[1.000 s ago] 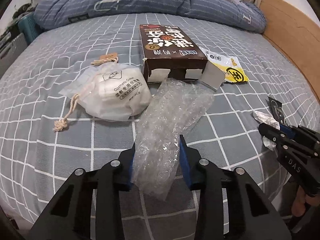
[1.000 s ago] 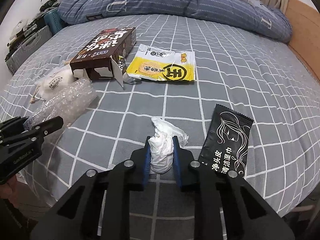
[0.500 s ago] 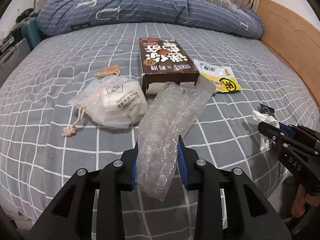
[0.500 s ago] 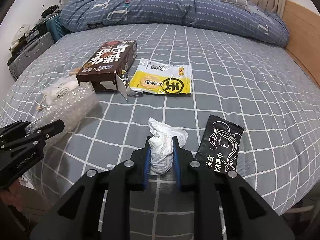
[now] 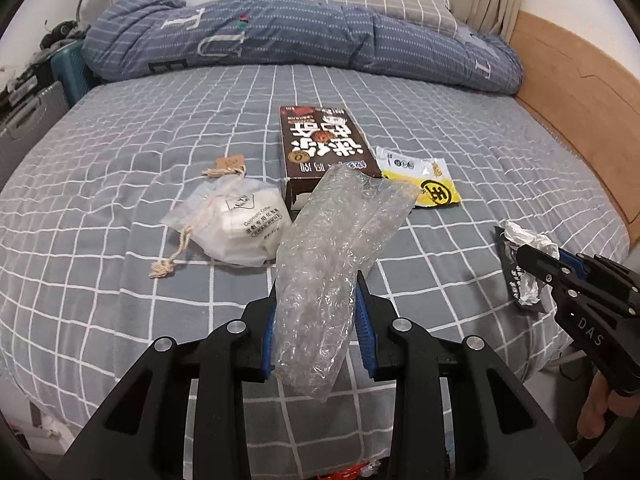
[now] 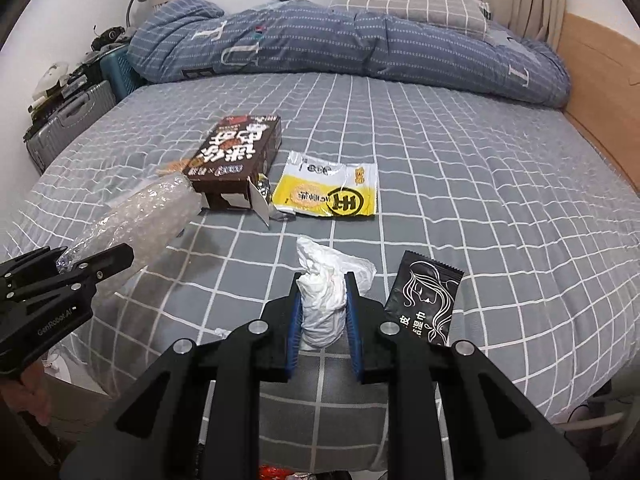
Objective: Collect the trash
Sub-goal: 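Carry the bubble wrap and tissue with both grippers over the bin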
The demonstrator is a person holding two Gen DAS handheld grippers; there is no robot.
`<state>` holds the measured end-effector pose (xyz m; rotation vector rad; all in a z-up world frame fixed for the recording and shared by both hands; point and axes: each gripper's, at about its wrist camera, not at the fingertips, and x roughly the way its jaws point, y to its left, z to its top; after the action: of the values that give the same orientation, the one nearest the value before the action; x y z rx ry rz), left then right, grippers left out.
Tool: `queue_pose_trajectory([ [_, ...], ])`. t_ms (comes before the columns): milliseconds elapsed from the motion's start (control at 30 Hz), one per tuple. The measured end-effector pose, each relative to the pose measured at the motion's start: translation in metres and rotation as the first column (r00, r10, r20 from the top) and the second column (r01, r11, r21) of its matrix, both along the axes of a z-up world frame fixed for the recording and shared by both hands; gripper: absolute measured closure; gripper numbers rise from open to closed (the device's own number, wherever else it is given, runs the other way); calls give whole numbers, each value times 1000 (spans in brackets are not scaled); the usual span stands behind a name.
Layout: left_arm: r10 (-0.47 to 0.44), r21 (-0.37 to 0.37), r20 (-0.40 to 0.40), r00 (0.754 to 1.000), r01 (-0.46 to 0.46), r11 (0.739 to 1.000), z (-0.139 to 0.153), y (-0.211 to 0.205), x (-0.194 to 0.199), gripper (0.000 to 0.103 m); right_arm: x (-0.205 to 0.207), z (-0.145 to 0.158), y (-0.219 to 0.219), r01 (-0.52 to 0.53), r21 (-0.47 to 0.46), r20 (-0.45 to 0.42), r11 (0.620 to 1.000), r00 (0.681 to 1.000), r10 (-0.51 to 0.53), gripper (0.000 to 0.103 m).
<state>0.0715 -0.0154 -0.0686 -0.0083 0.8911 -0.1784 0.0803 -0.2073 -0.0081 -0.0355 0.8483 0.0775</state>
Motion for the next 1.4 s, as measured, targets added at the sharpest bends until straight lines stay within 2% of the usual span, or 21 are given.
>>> queue_pose_trajectory([
  [367, 34, -48, 27, 999, -33, 998, 18, 4, -29, 72, -27, 28, 6, -18, 21, 82, 1000, 996, 16, 84],
  [800, 8, -68, 45, 999, -5, 998, 26, -10, -74, 73, -66, 34, 10, -39, 11, 100, 999, 994, 37, 84],
  [1400, 11, -73, 48, 999, -7, 997, 29, -8, -110, 74, -101, 31, 14, -30, 12, 88, 999, 996, 29, 84],
])
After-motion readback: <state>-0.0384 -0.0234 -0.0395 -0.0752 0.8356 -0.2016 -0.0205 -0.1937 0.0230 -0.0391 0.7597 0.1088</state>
